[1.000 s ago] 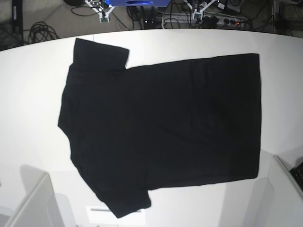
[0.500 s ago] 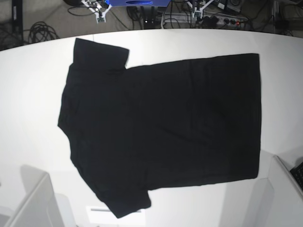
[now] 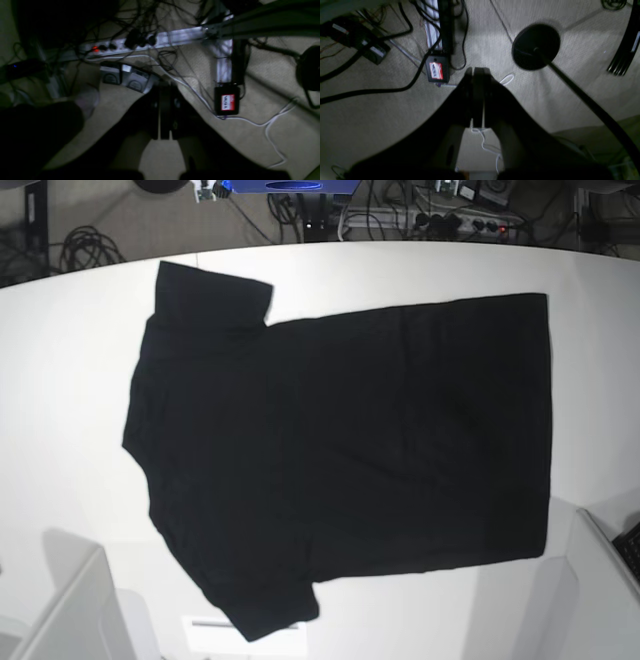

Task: Fold the T-shirt properly

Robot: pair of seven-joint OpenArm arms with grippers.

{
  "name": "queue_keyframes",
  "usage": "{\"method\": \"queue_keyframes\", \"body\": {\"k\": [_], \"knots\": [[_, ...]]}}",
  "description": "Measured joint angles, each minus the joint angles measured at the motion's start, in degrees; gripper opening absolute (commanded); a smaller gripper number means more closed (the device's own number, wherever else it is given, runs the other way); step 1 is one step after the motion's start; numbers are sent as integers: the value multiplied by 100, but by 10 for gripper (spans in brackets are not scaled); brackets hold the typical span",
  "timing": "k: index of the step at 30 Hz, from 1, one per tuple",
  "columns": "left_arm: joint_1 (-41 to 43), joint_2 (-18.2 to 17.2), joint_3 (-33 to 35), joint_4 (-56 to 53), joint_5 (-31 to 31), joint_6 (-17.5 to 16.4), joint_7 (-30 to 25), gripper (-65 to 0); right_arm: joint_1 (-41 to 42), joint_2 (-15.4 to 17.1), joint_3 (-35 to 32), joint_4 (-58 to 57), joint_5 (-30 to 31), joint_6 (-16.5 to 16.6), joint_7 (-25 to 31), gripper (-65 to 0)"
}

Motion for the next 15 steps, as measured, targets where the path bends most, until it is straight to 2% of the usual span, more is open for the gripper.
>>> {"method": "queue_keyframes", "body": {"k": [3,5,7,10,13,15], "knots": [[476,-188,-35,625,-9,-2,28,-650,-341,-37,345,560,7,2,-153,-650],[758,-289,-74,1034,-22,2,26,-650,-544,-50,610,988,4,0,-634,-650],[986,-380,-74,1427,-24,2,46,-650,-769,-35,787,1515,4,0,-861,-650],[1296,-367,-170,2048,-52,4,35,-650,-1130,-22,905,2433,-9,-15,-1088,-650],[1637,-304,-520,2671,-570,-2,39,-650,-1517,-42,933,3272,13,4,-1495,-650],[1860,-387,-629,3077,-601,-2,61,-650,-1751,-44,997,3705,-4,4,-1650,-650]]}}
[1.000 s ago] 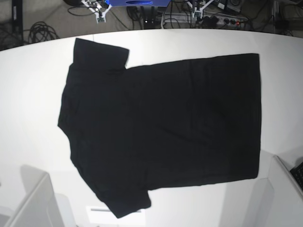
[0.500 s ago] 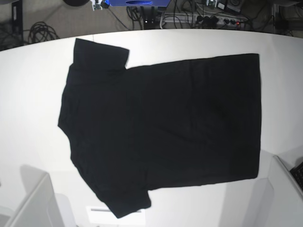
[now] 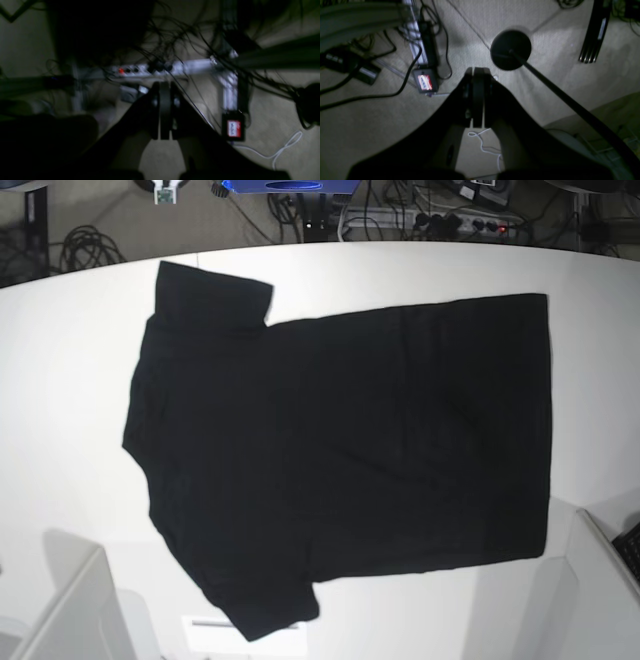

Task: Fold the T-shirt properly

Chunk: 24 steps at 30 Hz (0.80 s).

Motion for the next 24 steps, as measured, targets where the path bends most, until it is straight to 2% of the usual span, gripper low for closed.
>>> {"method": "queue_keyframes", "body": {"k": [4,7,11,14,18,21,24], "knots": [[483,-162,-315,833,-33,2,-31,-650,-321,-87,310,787,0,-4,-317,-650],[704,-125,-562,1314,-33,2,9,-650,-415,-339,612,1502,15,-9,-487,-650],[793,-116,-695,1838,-33,2,-13,-650,-535,-485,831,2275,37,42,-577,-650],[1045,-136,-704,2446,-369,4,63,-650,-640,-511,1003,2837,2,17,-651,-650],[1370,-144,-693,3217,-918,0,72,-650,-601,-527,994,3622,33,31,-981,-650],[1401,-162,-754,3576,-1064,2,39,-650,-437,-514,748,4105,0,-24,-1252,-650],[1357,-151,-905,3624,-1099,4,39,-650,-96,-527,608,4111,402,48,-1456,-650]]}}
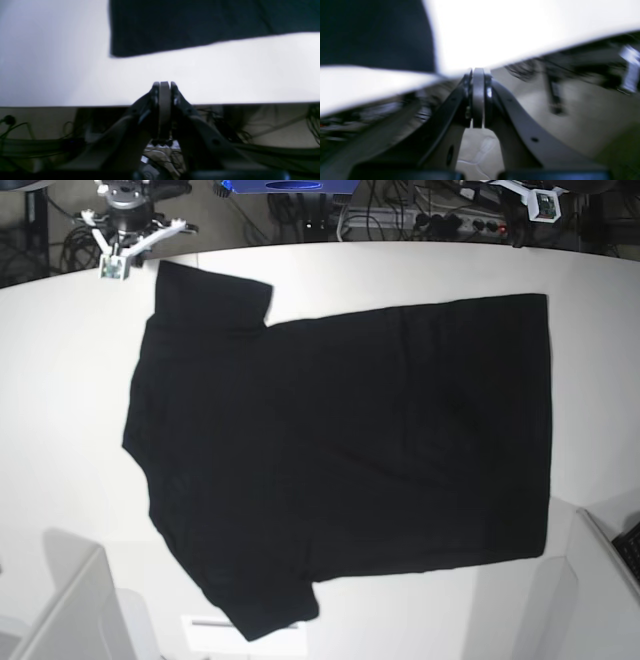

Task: Fold the T-shirt properly
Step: 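Move both grippers down to the shirt's shoulder corners and grasp them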

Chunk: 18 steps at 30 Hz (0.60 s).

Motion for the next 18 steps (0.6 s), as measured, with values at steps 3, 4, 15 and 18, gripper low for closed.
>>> {"method": "queue_keyframes", "body": {"k": [3,4,15,18], "knots": [[2,2,-173,-4,-2,-2,39,-650,212,79,7,9,673,-11,-214,-524],[-9,7,-227,-2,-42,-2,24,-615,269,98,7,7,852,-11,-308,-467],[-262,-7,-837,4,-1458,20,39,-293,1576,581,754,-105,3425,638,-2105,-270],[-313,15,-811,2,-1458,-179,48,-291,1910,551,1204,-122,3615,640,-2601,-273]]}}
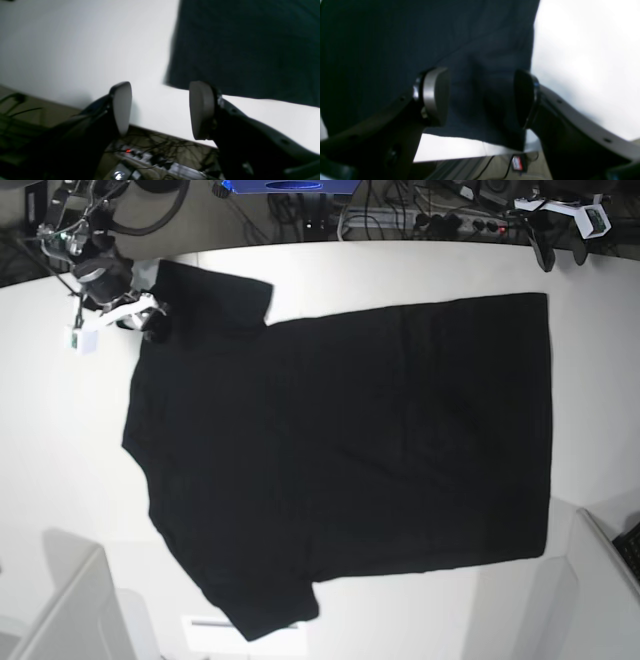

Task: Fold the T-shirt properly
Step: 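Move both grippers down to the shirt's shoulder corners and grasp them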

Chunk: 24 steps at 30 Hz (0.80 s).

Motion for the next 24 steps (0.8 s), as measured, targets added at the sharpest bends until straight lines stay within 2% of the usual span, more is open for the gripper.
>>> {"method": "queue_keyframes", "body": {"k": [2,7,9,11,15,16,19,20,22,24], "knots": [[-125,-13,-7,-22,-114,-151,-4,-286,181,-2,186,-24,-70,-2,-162,-273],[-243,-92,0,-409,-1287,-796,70,-290,345,31,249,-592,-297,15,-295,-270],[-256,-173,-17,-472,-1641,-1237,0,-291,345,131,212,-859,-291,17,-306,-270],[-284,-181,-17,-496,-1827,-1451,-9,-291,358,164,225,-1150,-319,4,-214,-272],[-310,-151,-76,-588,-1840,-1478,46,-291,365,173,223,-1329,-302,11,-57,-272],[-348,-146,-142,-632,-1840,-1475,42,-291,358,173,184,-1329,-306,83,-59,-273],[-496,-153,-302,-822,-1867,-1484,13,-291,328,184,-72,-1329,-304,577,-46,-275],[-498,-153,-341,-870,-1864,-1482,120,-291,339,168,-129,-1327,-299,603,-44,-275],[-584,-114,-553,-949,-1871,-1488,719,-291,350,133,-170,-1327,-282,612,-50,-275],[-785,-57,-933,-1023,-2081,-1753,1263,-291,341,125,-168,-1327,-278,616,-46,-275]]}}
